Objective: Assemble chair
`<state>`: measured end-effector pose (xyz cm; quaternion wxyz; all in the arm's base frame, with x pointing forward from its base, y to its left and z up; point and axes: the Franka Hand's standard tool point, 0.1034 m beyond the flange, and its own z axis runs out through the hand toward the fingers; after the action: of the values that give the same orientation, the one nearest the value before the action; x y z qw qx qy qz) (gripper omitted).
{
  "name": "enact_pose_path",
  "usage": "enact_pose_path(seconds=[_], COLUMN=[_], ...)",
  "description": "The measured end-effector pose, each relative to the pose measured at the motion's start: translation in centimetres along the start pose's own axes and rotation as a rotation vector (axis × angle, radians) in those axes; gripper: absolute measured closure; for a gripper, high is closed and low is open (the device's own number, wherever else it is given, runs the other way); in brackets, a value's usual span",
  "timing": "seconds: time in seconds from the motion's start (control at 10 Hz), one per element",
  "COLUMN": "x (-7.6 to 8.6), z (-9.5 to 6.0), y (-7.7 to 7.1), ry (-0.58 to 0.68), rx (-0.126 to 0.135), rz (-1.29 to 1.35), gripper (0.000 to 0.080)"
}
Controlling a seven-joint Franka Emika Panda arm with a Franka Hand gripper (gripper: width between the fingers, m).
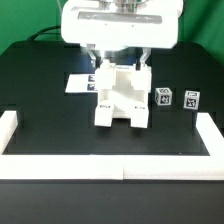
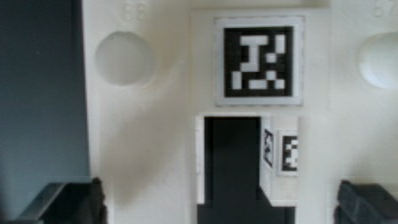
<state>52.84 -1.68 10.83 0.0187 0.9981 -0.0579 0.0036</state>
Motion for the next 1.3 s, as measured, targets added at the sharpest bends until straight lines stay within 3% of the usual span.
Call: enact_pose_path(seconds=[0.3, 0.7, 1.3], x=[2.5, 2.6, -0.1], z=[0.1, 0.2, -1.5], y=[-0.1, -0.4, -1.8], ry=[0.007, 0.010, 0.009], rx=[-0.018, -0.021, 0.016], rz=[-0.009, -0.001, 0.010], gripper=[0.0150, 0.0150, 0.0150])
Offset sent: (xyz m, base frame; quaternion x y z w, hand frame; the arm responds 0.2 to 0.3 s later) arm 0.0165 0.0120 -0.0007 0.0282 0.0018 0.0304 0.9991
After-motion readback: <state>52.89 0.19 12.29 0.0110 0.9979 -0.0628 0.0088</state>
